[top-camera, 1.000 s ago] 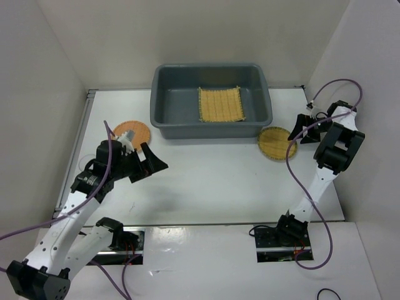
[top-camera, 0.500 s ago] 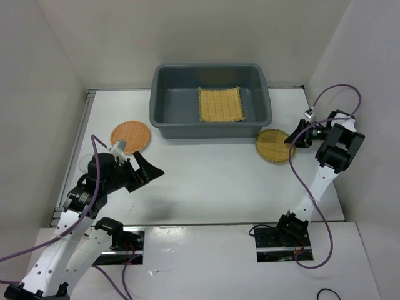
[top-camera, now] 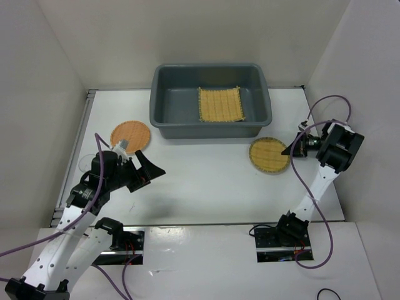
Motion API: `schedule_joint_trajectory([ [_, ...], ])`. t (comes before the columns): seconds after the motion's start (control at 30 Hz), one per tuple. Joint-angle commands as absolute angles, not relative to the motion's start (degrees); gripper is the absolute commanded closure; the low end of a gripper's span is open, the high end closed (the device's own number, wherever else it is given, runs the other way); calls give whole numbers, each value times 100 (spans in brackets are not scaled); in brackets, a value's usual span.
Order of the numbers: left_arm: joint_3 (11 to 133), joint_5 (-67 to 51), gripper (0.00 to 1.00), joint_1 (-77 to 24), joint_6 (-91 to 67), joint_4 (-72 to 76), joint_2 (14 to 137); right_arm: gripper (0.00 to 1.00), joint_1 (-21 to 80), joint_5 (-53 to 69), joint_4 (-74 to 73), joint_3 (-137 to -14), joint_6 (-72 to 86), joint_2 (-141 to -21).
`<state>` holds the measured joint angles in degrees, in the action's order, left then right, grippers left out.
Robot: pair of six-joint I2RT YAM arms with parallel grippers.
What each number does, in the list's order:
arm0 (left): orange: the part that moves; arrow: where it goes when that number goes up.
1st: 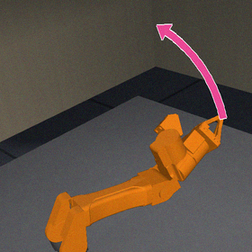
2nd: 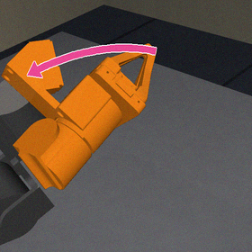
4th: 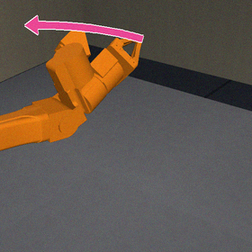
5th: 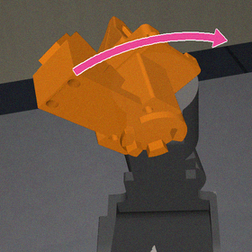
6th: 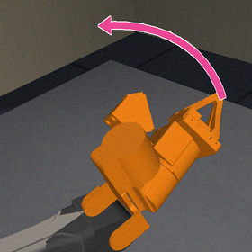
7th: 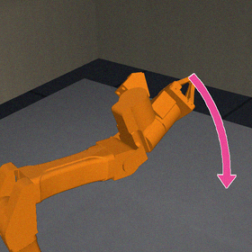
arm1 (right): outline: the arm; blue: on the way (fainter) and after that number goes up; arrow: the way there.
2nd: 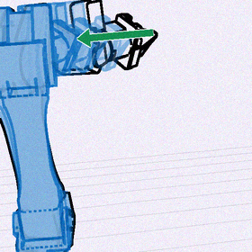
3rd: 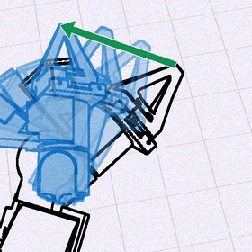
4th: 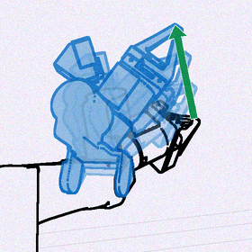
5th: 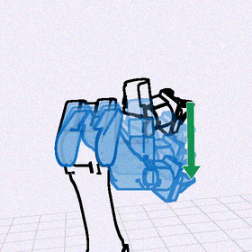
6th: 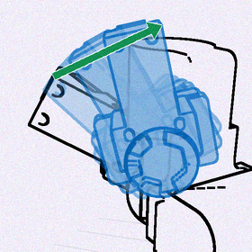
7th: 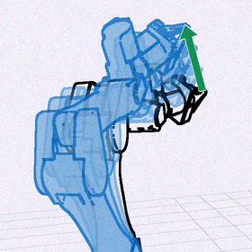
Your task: Place the mixed dishes into the plastic bin
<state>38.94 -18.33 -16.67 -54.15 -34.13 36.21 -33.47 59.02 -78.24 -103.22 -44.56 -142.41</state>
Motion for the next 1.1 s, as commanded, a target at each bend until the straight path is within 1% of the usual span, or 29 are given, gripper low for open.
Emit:
schedule_joint_trajectory([
  [0.0, 3762, -1916, 0, -1635, -5466, -3103, 3533, 100, -3612, 4809, -7444, -10021, -4824, -13353],
  [0.13, 3630, -1969, 0, -1635, -5520, -2998, 3480, 100, -3612, 4553, -7444, -9547, -5501, -12149],
  [0.17, 3630, -1969, 0, -1635, -5520, -2997, 3541, 100, -3612, 4553, -7444, -9475, -5676, -11685],
  [0.27, 3682, -1969, 0, -1635, -5361, -2997, 3717, 100, -3612, 4658, -7444, -9404, -5809, -11067],
  [0.3, 3683, -1969, 0, -1635, -5300, -2936, 3770, 100, -3612, 4719, -7444, -9526, -5810, -10752],
  [0.37, 3683, -2021, 0, -1635, -5248, -2874, 3919, 100, -3560, 4772, -7444, -9737, -5810, -10513],
  [0.47, 3683, -2083, 0, -1635, -5194, -2760, 4051, 100, -3560, 5009, -7444, -10387, -5722, -10205],
  [0.57, 3735, -2083, 0, -1635, -5142, -2760, 4052, 100, -3481, 5404, -7444, -11274, -5468, -10151],
  [0.6, 3735, -2083, 0, -1635, -5142, -2760, 3991, 100, -3367, 5475, -7444, -11833, -5258, -10151],
  [0.67, 3683, -2083, 0, -1583, -5142, -2760, 3990, 100, -3183, 5599, -7444, -12407, -5063, -10230],
  [0.77, 3551, -2083, 0, -1582, -5212, -2760, 3771, 100, -2307, 5651, -7444, -13741, -4730, -10519],
  [0.8, 3472, -2083, 0, -1582, -5282, -2760, 3657, 100, -2120, 5712, -7444, -14051, -4328, -10677],
  [0.83, 3472, -2083, 0, -1582, -5352, -2760, 3604, 100, -1944, 5713, -7444, -14785, -4055, -11157],
  [0.87, 3402, -2083, 0, -1582, -5405, -2760, 3525, 100, -1647, 5713, -7444, -15244, -3739, -11467],
  [0.9, 3401, -2083, 0, -1582, -5405, -2760, 3524, 100, -1539, 5809, -7444, -15754, -3004, -11826],
  [0.93, 3401, -2083, 0, -1582, -5405, -2760, 3472, 100, -1468, 5923, -7444, -16977, -2588, -12639],
  [0.97, 3401, -2083, 0, -1582, -5405, -2873, 3472, 100, -1372, 6315, -7340, -17468, -2219, -12978],
  [1.0, 3471, -2013, 0, -1582, -5405, -2926, 3411, 100, -1241, 6319, -7139, -17638, -1806, -13147],
  [1.07, 3472, -2013, 0, -1582, -5405, -3075, 3288, 100, -873, 6205, -6752, -17718, -1539, -13498],
])
